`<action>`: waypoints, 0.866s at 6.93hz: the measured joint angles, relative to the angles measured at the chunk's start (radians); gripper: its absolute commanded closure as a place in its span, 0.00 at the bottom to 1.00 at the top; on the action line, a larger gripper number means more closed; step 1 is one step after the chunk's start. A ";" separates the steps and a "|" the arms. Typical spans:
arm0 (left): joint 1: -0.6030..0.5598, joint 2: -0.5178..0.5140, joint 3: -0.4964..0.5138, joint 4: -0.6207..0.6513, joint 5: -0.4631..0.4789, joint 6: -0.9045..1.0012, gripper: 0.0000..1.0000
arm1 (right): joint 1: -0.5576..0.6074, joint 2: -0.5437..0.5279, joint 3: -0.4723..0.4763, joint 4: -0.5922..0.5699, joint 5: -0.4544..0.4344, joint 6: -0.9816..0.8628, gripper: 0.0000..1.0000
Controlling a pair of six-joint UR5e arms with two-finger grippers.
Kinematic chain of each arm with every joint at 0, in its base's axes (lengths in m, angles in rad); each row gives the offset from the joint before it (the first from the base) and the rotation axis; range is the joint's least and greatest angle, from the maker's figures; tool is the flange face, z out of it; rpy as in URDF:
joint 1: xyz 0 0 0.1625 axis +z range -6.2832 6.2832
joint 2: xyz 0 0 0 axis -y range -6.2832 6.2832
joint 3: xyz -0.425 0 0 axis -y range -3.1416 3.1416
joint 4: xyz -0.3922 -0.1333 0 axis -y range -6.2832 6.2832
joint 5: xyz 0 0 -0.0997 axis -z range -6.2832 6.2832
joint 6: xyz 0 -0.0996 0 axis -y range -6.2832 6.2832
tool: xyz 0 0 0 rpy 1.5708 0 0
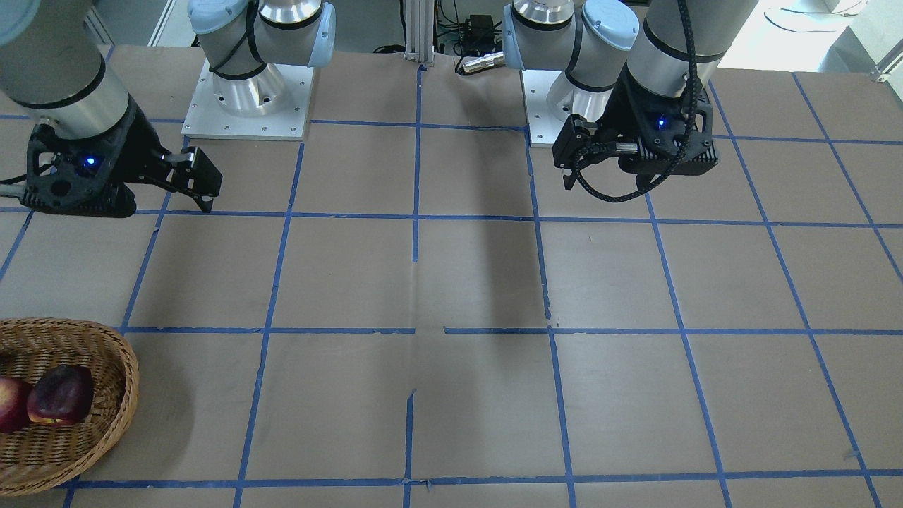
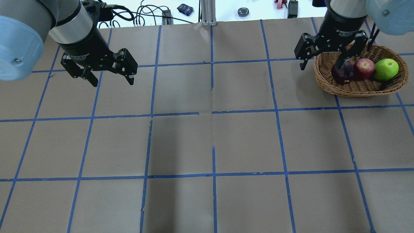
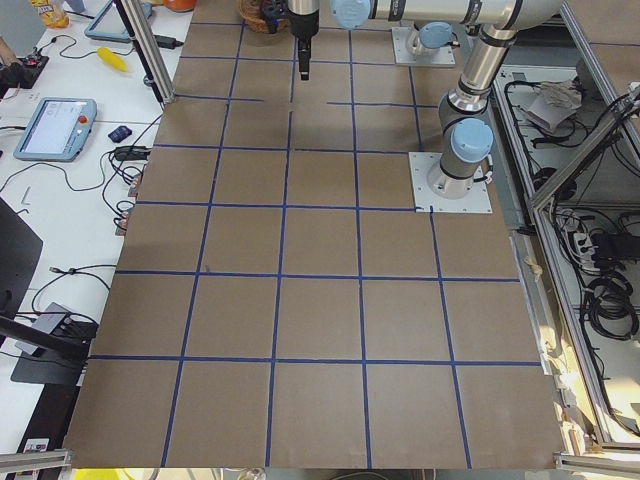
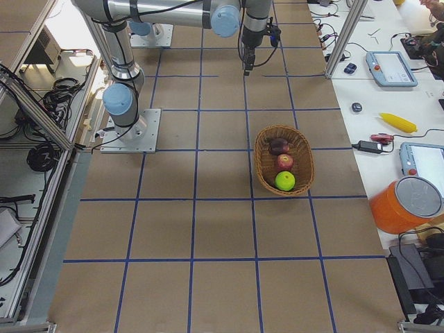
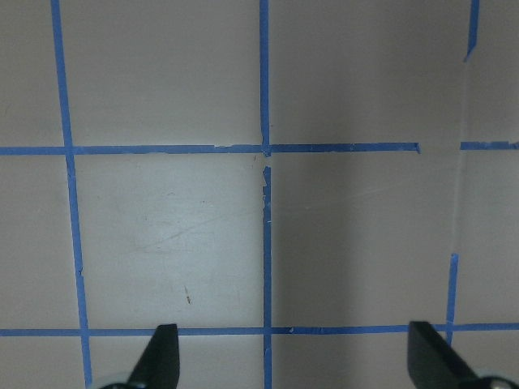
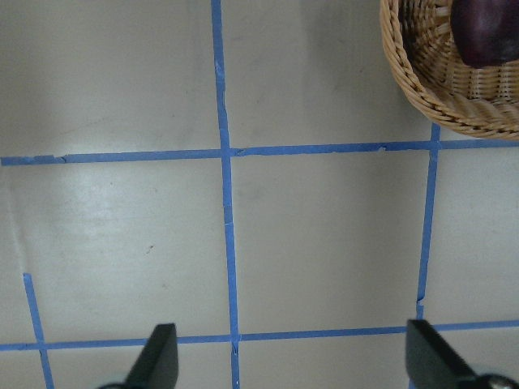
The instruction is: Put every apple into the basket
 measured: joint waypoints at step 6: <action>0.000 0.000 0.000 0.000 0.001 0.000 0.00 | 0.022 -0.038 0.005 0.009 0.013 0.007 0.00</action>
